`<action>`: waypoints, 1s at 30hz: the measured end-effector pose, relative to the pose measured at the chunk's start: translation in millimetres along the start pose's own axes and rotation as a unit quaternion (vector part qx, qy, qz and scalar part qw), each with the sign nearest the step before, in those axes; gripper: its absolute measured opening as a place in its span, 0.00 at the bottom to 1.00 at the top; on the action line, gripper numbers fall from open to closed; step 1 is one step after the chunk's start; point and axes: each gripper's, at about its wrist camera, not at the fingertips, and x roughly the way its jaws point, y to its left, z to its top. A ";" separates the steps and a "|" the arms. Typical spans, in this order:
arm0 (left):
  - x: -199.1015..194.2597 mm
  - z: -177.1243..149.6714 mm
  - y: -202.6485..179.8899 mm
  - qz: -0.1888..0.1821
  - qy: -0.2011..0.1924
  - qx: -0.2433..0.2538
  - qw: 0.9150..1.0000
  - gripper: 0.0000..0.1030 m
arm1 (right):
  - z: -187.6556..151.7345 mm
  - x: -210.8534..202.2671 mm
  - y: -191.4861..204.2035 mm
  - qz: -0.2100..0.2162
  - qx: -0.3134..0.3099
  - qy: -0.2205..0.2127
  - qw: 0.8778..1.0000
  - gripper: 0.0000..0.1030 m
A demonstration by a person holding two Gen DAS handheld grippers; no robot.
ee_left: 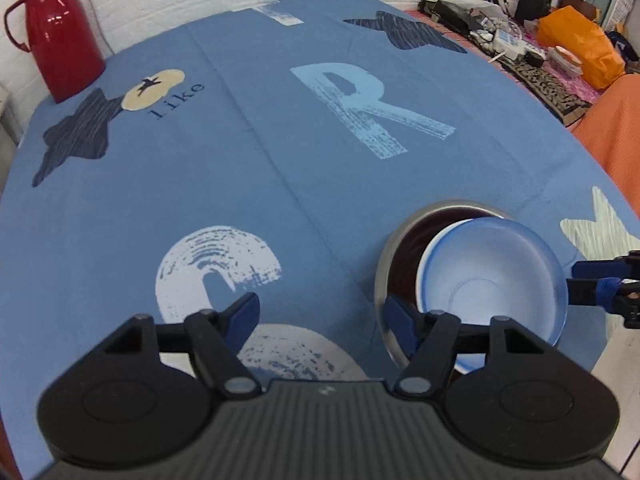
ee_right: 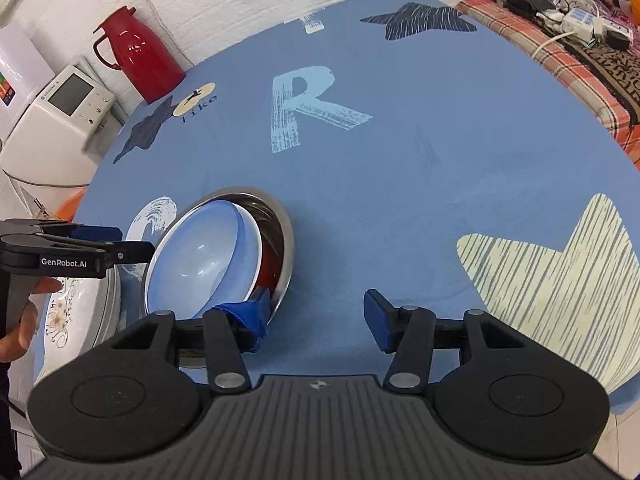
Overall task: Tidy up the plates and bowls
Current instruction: 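Reach the left gripper to the steel bowl rim and close it, then lift the nested bowls with the left gripper and carry them over the plate stack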
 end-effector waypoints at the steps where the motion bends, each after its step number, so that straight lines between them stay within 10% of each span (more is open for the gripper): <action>1: 3.8 1.8 1.5 -0.009 0.006 0.000 1.000 0.66 | 2.1 2.8 0.1 0.003 0.004 0.006 1.000 0.37; 19: 22.0 -8.3 23.1 -0.086 0.003 -0.039 0.996 0.63 | 18.7 29.6 3.7 -0.049 -0.012 0.040 0.998 0.54; 26: 17.0 -10.9 15.6 -0.119 -0.001 -0.043 0.992 0.20 | 25.3 34.5 6.6 -0.065 0.010 0.067 0.996 0.54; 30: 17.5 -14.7 14.8 -0.128 -0.002 -0.054 0.990 0.14 | 15.8 29.4 3.6 -0.022 0.012 0.045 0.999 0.37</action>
